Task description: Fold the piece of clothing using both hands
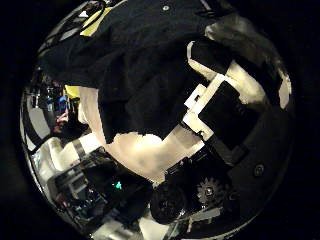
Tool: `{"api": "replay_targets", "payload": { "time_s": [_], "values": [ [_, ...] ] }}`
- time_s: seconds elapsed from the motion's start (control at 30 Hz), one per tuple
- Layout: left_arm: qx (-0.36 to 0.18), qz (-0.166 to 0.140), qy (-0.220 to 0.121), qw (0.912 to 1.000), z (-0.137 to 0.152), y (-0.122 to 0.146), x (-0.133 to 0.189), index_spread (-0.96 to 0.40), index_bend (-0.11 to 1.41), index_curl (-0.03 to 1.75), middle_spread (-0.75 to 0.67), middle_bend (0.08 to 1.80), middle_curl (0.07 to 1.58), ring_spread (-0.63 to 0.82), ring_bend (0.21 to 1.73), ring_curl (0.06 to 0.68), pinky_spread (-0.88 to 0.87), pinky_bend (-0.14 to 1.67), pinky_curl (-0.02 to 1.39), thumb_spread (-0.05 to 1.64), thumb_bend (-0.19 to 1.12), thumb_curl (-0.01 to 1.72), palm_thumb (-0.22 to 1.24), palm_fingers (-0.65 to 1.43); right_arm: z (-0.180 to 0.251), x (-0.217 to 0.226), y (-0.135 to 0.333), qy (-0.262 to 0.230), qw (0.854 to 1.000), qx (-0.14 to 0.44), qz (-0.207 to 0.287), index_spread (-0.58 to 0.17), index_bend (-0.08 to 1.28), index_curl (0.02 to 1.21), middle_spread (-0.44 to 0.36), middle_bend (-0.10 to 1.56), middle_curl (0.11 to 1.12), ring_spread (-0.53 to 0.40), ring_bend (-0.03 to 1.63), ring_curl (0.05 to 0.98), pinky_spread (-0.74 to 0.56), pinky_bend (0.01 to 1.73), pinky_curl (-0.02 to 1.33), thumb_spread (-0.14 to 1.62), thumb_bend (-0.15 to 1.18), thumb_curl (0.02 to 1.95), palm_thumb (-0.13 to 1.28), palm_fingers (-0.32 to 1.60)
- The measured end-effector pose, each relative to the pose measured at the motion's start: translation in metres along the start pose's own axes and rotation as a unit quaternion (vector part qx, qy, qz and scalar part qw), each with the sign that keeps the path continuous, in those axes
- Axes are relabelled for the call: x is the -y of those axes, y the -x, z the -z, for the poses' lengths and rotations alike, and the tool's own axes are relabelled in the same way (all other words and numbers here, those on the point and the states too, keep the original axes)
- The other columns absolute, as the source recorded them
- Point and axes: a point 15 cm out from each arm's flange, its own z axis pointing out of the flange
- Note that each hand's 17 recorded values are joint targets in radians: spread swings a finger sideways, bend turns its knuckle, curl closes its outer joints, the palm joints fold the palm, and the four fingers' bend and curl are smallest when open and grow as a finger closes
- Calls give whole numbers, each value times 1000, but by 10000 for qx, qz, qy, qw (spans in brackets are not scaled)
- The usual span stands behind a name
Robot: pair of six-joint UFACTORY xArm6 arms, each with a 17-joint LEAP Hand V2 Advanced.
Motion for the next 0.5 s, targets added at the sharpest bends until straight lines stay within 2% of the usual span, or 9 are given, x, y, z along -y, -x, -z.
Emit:
{"api": "replay_targets", "payload": {
  "time_s": [0.27,0.5],
  "values": [
    [-4,12,-5,10000,5,5,-7,-676,186,1432,-664,775,1100,-475,1224,535,-748,820,629,1392,-7,330,556,1053,39,3,-10,-353,9993,-100,-27,-298,1148,852,-176,1297,943,-241,1420,757,-165,1313,877,1163,23,635,1061,966],
    [-22,-69,105,9999,13,11,-29,-667,185,1436,-667,773,1102,-477,1223,535,-751,815,635,1392,-7,330,556,1053,69,-6,-19,-494,9987,-132,-84,-283,1150,876,-156,1328,927,-234,1421,776,-154,1276,975,1164,1,680,1066,960]
  ]
}}
